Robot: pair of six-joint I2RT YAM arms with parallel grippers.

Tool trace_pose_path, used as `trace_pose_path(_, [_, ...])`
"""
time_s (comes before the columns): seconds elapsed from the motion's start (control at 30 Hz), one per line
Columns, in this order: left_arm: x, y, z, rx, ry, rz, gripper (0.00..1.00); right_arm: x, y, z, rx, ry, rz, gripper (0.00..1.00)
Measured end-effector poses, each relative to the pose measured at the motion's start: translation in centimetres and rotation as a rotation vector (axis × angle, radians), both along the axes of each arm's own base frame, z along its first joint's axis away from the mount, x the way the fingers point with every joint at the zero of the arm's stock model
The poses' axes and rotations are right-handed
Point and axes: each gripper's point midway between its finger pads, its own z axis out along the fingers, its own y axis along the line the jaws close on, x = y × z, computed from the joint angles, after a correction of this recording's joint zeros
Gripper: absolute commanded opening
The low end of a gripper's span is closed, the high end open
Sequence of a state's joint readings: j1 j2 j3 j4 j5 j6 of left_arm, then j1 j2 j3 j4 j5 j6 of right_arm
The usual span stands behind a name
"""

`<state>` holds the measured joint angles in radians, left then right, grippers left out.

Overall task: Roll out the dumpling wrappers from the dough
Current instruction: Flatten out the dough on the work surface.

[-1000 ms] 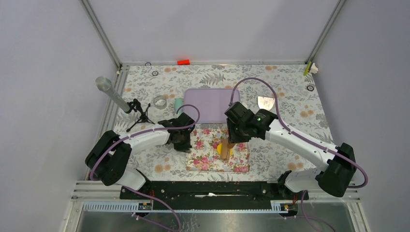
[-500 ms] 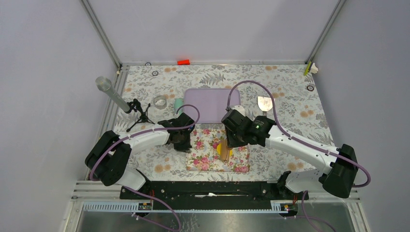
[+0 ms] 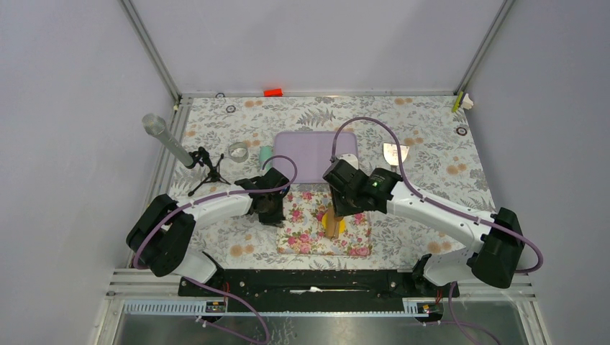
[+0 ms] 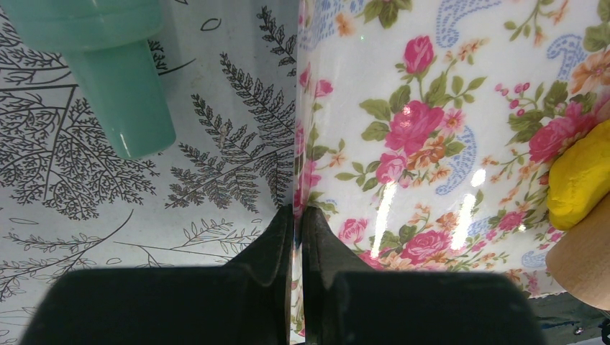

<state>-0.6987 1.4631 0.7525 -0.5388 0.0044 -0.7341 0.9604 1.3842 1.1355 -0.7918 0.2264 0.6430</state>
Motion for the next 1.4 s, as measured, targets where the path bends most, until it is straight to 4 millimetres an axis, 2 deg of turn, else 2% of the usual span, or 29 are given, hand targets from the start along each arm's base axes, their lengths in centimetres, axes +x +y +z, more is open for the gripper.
trace_pose_path(1.4, [0.0,0.0,0.0,-0.001,-0.002,-0.001,0.0,1.4,1.9,-0.4,0.0,-0.018,0.032,0.0])
